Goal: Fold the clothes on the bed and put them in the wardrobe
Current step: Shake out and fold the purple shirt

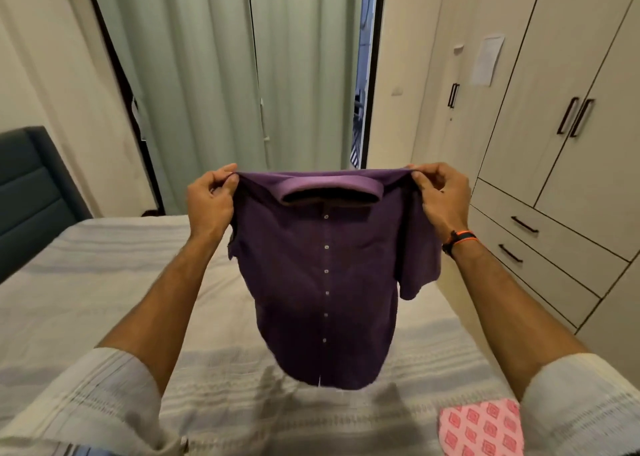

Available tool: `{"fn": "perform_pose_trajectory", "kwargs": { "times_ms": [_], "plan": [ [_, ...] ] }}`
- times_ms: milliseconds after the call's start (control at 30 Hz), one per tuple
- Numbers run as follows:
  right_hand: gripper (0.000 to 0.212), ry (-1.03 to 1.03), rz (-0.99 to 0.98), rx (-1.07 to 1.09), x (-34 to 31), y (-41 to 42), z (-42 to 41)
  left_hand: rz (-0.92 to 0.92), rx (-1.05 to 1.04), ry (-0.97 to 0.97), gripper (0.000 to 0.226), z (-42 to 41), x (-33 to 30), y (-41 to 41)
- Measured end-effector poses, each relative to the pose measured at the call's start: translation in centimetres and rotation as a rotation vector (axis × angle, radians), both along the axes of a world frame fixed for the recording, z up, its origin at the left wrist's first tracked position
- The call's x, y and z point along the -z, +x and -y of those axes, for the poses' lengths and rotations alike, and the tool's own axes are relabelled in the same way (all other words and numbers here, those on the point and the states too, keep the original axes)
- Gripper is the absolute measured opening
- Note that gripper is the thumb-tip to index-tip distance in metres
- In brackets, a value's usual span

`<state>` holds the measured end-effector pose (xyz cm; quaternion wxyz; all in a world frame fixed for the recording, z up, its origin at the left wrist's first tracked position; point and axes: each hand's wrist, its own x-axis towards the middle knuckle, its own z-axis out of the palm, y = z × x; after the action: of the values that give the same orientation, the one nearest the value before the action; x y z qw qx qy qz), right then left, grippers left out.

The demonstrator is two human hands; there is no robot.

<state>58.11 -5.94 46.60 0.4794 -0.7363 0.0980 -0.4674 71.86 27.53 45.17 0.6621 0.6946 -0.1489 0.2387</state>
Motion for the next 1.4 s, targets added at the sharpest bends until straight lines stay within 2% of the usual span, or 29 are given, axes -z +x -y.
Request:
{"fn": "perform_pose_trajectory", "kwargs": {
  "times_ms": [133, 233, 433, 533, 733, 967, 1167, 1400],
  "plan": [
    [0.011, 0.002, 0.015, -0.067, 1.6, -4.5, -1.3, 0.051, 0.018, 0.021, 0.01, -1.9, 1.6, -4.3],
    [0.012, 0.022, -0.081, -0.088, 5.2, -8.0, -2.3, -0.028, 0.012, 0.12, 0.01, -3.8, 5.7, -7.4],
    [0.01, 0.017, -0.399, -0.106, 16.0, -16.4, -5.6, -0.229, 0.024, 0.355, 0.008, -8.5, 16.1, -16.5],
    [0.009, -0.016, -0.54, -0.088, 21.2, -20.8, -7.6, -0.287, 0.021, 0.535, 0.008, -11.0, 20.8, -20.1],
    [0.007, 0.004, -0.847, -0.118, 28.5, -28.5, -12.6, -0.445, 0.106, 0.837, 0.011, -15.3, 27.7, -26.7],
    [0.008, 0.036, -1.147, -0.168, 35.7, -34.9, -17.9, -0.693, 0.209, 0.998, 0.014, -20.5, 36.3, -32.1],
    [0.004, 0.022, -1.317, -0.258, 40.7, -38.3, -21.2, -0.691, 0.287, 1.166, 0.015, -23.6, 40.9, -35.8],
    [0.003, -0.062, -1.513, -0.37, 44.9, -40.8, -24.3, -0.792, 0.353, 1.211, 0.019, -26.4, 44.2, -38.3]
  ]
}}
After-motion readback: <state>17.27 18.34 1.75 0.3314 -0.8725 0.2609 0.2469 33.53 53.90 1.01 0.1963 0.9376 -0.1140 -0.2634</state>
